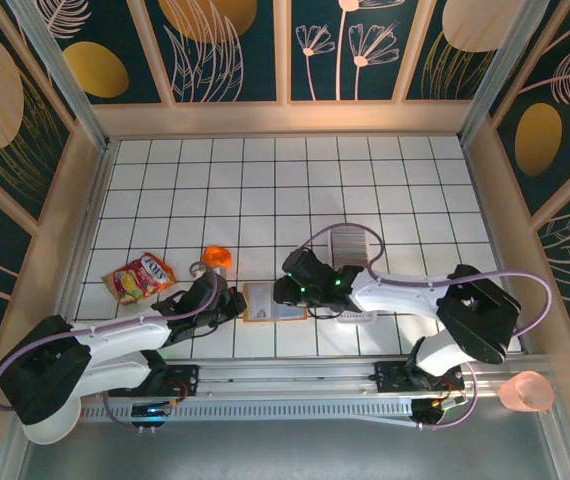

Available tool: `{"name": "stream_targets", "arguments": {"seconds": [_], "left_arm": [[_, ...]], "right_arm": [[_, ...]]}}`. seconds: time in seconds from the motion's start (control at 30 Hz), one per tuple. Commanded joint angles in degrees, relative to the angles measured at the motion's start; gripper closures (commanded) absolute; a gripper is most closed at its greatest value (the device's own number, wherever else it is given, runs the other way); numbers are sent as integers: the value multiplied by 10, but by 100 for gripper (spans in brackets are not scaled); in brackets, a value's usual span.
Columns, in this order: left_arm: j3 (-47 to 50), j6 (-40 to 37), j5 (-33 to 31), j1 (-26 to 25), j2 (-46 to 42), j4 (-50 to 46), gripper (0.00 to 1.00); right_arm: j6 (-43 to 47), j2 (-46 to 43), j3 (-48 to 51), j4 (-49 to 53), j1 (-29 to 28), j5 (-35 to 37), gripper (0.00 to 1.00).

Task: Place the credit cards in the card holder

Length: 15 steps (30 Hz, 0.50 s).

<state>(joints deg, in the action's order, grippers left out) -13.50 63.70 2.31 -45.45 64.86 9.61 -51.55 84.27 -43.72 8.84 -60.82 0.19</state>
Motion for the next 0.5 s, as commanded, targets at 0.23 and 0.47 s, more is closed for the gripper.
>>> {"name": "stream_targets", "arguments": {"seconds": [0.23, 0.47], "left_arm": [[4, -6, -7, -5, 1, -6, 100], [8, -6, -8, -5, -5, -8, 100]], "right_arm": [[-24, 29, 1, 38, -34, 29, 67], [-27, 44, 4, 59, -37, 36, 64]]}}
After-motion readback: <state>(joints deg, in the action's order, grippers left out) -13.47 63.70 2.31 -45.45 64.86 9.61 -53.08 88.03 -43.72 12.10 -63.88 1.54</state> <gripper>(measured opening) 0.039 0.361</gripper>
